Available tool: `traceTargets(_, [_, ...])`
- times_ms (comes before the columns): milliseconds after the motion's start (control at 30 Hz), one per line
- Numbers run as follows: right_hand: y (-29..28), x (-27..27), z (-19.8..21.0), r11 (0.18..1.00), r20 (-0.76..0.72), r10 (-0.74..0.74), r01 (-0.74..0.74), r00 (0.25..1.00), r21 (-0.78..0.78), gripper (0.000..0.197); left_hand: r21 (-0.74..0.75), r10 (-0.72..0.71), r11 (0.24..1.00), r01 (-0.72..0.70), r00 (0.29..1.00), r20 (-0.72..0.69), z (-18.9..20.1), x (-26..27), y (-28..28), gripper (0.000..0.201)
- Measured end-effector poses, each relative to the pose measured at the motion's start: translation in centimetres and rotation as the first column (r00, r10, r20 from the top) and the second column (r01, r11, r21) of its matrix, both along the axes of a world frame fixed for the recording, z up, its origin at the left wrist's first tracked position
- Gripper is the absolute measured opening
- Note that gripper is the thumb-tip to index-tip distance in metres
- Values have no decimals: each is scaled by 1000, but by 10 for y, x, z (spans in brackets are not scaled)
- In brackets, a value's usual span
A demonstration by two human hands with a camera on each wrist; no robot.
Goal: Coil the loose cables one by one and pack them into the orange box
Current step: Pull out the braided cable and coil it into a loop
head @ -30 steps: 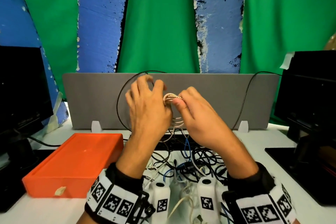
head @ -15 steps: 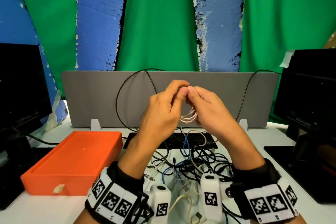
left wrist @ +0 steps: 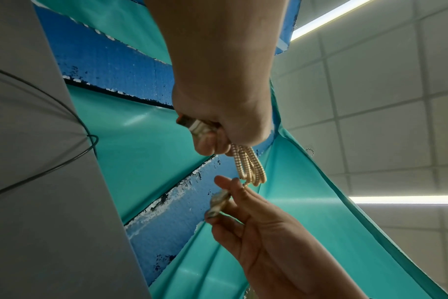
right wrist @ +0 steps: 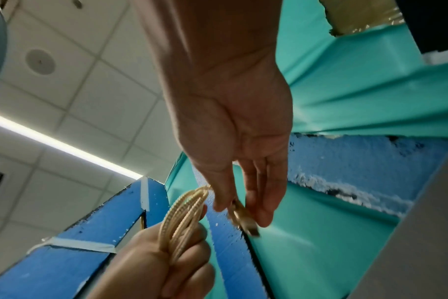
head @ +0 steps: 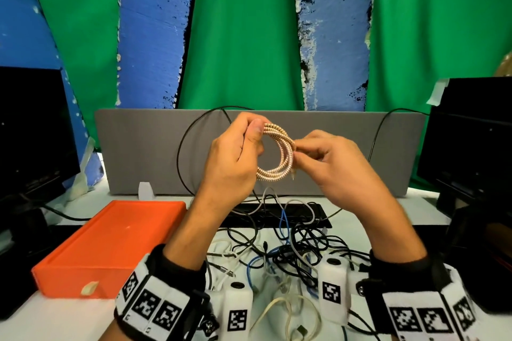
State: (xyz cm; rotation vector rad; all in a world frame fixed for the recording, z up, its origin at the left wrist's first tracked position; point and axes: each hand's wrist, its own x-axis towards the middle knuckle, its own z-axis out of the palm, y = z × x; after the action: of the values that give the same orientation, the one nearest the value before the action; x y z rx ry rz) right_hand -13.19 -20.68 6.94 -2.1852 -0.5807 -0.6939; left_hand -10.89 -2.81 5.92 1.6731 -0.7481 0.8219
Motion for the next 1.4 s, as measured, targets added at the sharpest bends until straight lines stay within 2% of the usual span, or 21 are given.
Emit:
traceTargets(67, [8, -1, -1, 967, -14, 59, -53, 998, 250, 14, -53, -30, 998, 29, 999, -29, -1, 2, 0, 29])
traceTargets(133, [17, -1, -1, 854, -16, 173, -142, 985, 501, 11, -71, -11, 997, 10, 1000, -15, -2, 1, -2, 29])
traceTargets(200, [25, -1, 0, 718, -5, 286, -210, 958, 663, 11, -46, 57, 997, -55, 998, 33, -3, -4, -6, 27])
traceTargets(300, [32, 1, -3, 535, -32, 449, -240, 893, 810, 11, -43, 128, 991, -124, 986, 111, -2, -12, -11, 26])
traceTargets(333, [32, 2, -4, 493, -50, 508, -242, 860, 836, 12, -42, 136, 990, -131, 982, 131, -2, -14, -11, 27])
traceTargets(400, [29, 3, -4, 467, -103, 603, -245, 791, 850, 24, -16, 155, 988, -155, 974, 165, 0, -16, -9, 27])
traceTargets(467, [23, 5, -4, 512, -175, 650, -255, 739, 820, 28, 17, 175, 983, -181, 966, 193, 1, -17, -6, 28])
traceTargets(533, [20, 5, -5, 557, -239, 678, -274, 695, 784, 22, 36, 202, 976, -214, 956, 212, 1, -15, -3, 28])
traceTargets(633, [22, 1, -7, 557, -259, 719, -313, 645, 769, 17, 28, 224, 971, -236, 950, 217, -3, -10, -3, 30])
traceTargets(700, [24, -2, -7, 523, -252, 761, -337, 597, 783, 24, 22, 235, 969, -246, 947, 220, -3, -11, -4, 29])
traceTargets(800, [24, 0, -6, 391, -204, 853, -329, 481, 860, 43, 17, 299, 950, -310, 928, 222, -4, -10, -5, 27])
traceTargets(833, [24, 2, -7, 386, -201, 858, -336, 473, 859, 48, 19, 330, 939, -342, 917, 223, -4, -8, -6, 28])
traceTargets(867, [25, 3, -7, 411, -211, 846, -345, 491, 844, 51, 26, 361, 926, -376, 906, 222, -4, -8, -6, 28])
traceTargets(933, [27, 4, -10, 544, -260, 759, -363, 597, 757, 51, 46, 402, 906, -420, 890, 214, -5, -7, -6, 28])
traceTargets(1000, [29, 0, -11, 704, -308, 640, -376, 704, 603, 38, 56, 400, 907, -418, 895, 199, -5, -5, -6, 28])
traceTargets(1033, [30, -1, -11, 753, -330, 603, -380, 726, 538, 33, 58, 394, 910, -411, 900, 189, -5, -5, -5, 28])
traceTargets(1100, [30, -2, -11, 778, -364, 588, -384, 722, 496, 30, 51, 400, 909, -413, 900, 174, -4, -3, -3, 29])
traceTargets(1233, [32, -7, -9, 755, -404, 638, -430, 655, 495, 31, 25, 429, 900, -435, 894, 127, -4, 2, 2, 38])
traceTargets(1400, [26, -10, -6, 807, -409, 584, -451, 701, 381, 29, -9, 438, 899, -438, 899, 5, -4, 8, 3, 52])
